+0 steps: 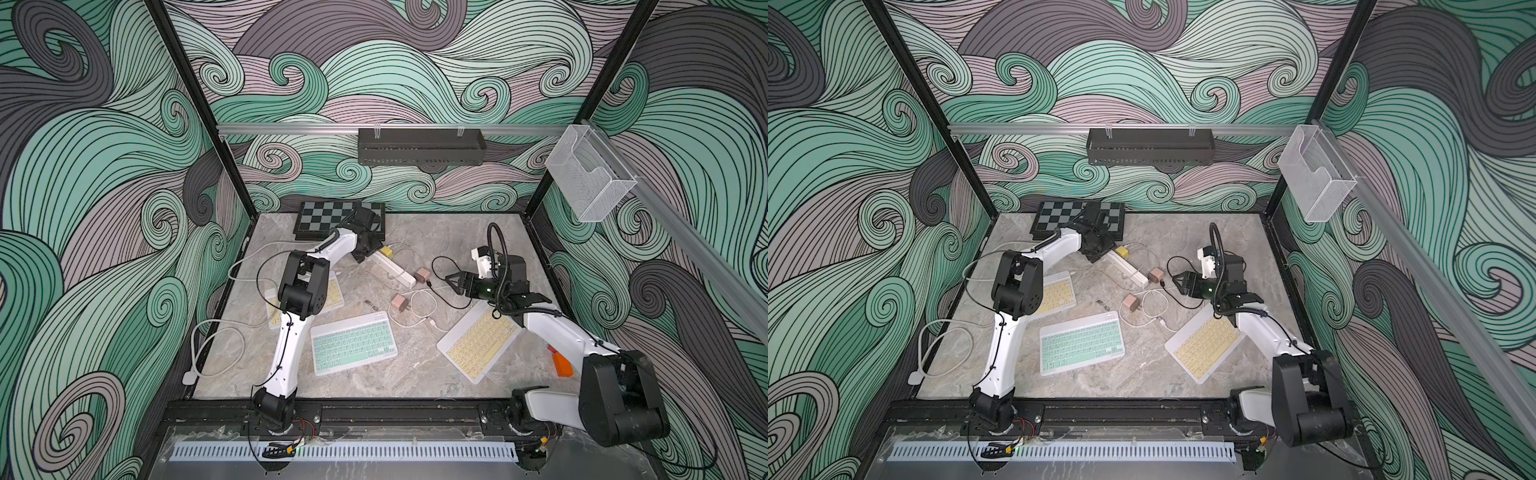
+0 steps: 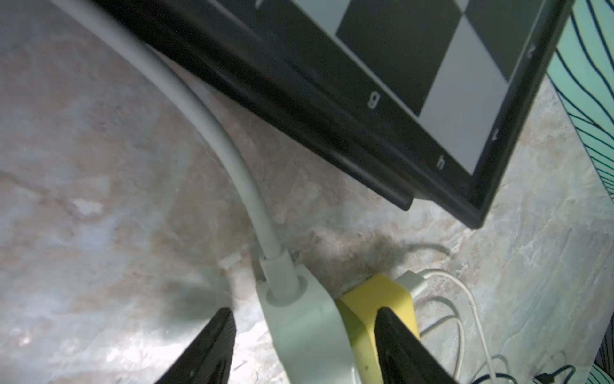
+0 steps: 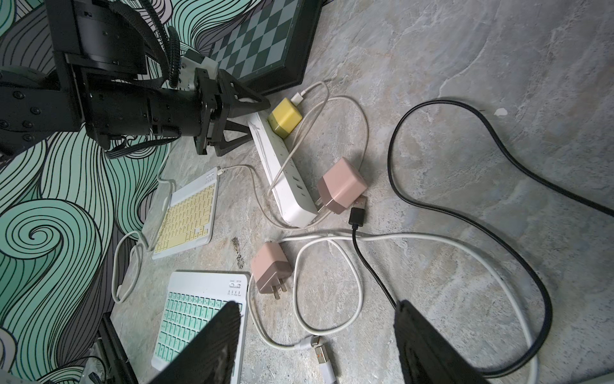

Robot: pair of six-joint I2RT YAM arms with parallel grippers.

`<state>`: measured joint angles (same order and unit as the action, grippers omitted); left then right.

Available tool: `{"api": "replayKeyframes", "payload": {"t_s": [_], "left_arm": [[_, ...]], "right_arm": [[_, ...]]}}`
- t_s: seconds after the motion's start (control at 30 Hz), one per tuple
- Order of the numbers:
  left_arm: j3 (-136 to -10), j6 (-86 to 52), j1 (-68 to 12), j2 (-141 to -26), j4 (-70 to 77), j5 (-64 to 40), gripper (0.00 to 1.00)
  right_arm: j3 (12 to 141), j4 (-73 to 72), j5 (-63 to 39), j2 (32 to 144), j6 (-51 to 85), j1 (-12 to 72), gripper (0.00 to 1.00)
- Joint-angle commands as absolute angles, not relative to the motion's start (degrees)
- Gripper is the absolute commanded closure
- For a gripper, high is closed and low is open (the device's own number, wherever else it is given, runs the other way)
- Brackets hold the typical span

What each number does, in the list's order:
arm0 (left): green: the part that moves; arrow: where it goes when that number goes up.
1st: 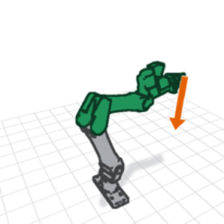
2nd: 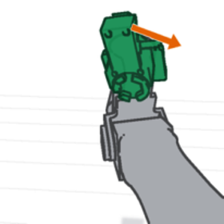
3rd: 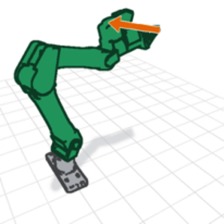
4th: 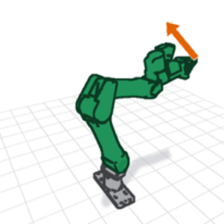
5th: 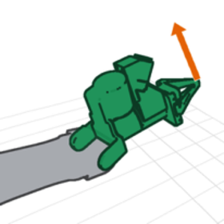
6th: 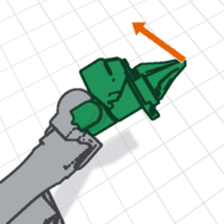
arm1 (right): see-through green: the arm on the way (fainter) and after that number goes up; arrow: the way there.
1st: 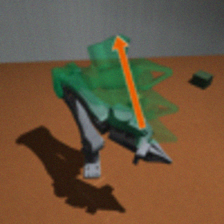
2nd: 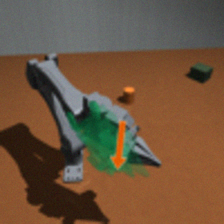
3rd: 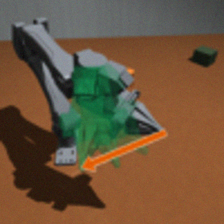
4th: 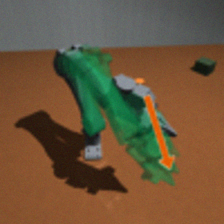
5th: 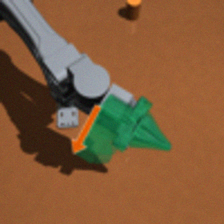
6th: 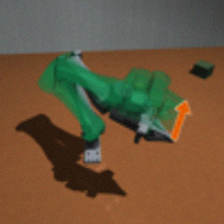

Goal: Unplug the wireless keyboard
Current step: Pick up the socket from the center of the board.

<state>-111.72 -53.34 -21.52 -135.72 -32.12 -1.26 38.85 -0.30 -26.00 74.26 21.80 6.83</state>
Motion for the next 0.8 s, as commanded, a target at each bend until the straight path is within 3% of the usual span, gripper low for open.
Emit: {"api": "replayKeyframes", "payload": {"t_s": [0.0,0.23,0.5,0.77], "left_arm": [[-113.4,-57.1,-21.7,-137.5,-32.1,0.7,0.33],[-114.6,-60.4,-21.7,-139.6,-33.0,0.3,0.37],[-111.1,-62.2,-21.6,-137.9,-30.6,0.9,0.58],[-106.5,-63.3,-21.4,-134.8,-26.9,1.0,0.65]], "right_arm": [[39.1,-0.8,-25.6,73.3,21.5,7.0,0.26],[39.1,-0.9,-25.6,73.3,21.6,7.0,0.26],[39.0,-0.8,-25.4,73.1,21.7,7.0,0.26],[38.9,-0.9,-25.4,73.0,21.8,7.0,0.25]]}}
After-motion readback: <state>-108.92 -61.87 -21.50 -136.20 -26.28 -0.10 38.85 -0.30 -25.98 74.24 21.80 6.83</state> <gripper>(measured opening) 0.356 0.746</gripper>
